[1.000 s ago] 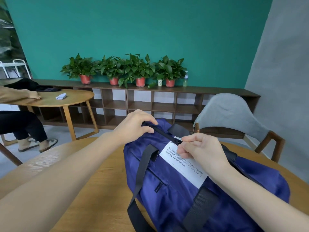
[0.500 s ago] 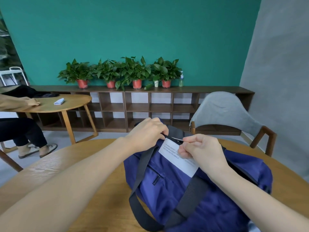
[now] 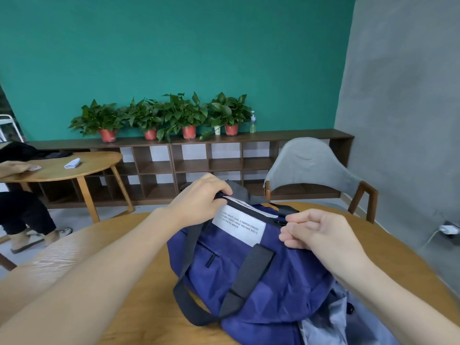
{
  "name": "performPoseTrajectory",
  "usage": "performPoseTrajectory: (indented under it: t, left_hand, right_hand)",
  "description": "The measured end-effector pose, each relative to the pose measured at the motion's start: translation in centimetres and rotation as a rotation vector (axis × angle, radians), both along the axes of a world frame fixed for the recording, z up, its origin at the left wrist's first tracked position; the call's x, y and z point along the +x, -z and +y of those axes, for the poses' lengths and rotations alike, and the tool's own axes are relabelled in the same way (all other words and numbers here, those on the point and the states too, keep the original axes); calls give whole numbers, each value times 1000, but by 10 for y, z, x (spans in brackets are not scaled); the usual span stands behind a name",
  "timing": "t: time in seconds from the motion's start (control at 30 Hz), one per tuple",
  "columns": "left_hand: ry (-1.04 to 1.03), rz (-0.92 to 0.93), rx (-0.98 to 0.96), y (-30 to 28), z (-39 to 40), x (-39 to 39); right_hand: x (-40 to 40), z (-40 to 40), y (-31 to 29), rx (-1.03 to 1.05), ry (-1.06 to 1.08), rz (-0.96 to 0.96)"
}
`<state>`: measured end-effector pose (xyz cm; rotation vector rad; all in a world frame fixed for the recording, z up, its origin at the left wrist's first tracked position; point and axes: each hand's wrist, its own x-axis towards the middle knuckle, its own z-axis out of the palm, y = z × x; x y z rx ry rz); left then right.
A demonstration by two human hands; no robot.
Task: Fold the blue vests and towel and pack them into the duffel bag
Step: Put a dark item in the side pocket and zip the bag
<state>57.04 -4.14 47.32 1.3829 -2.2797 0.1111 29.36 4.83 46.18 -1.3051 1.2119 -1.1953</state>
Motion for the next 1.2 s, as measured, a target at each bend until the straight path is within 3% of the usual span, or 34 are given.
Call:
performPoseTrajectory:
  t: [0.1, 0.2, 0.43, 0.67, 0.9, 1.03, 1.2]
  left_hand:
    - [159, 4, -43, -8, 27, -39]
    - [266, -111, 10, -4, 39, -70]
    - [170, -195, -39, 6, 28, -83]
    - [69, -131, -44, -3, 29, -79]
    - [285, -147, -59, -10, 70, -151]
    - [246, -274, -96, -11, 75, -167]
    - [225, -280, -146, -5, 80, -161]
  right_hand:
    - [0, 2, 2, -25, -1, -23]
    - [0, 4, 2, -51, -4, -21]
    - [-12, 10, 2, -87, 29, 107]
    - [-61, 32, 0, -79, 53, 25]
    - [-79, 39, 2, -82, 21, -32]
    - [-84, 44, 9, -96, 21, -47]
    - [-90, 48, 20, -109, -19, -61]
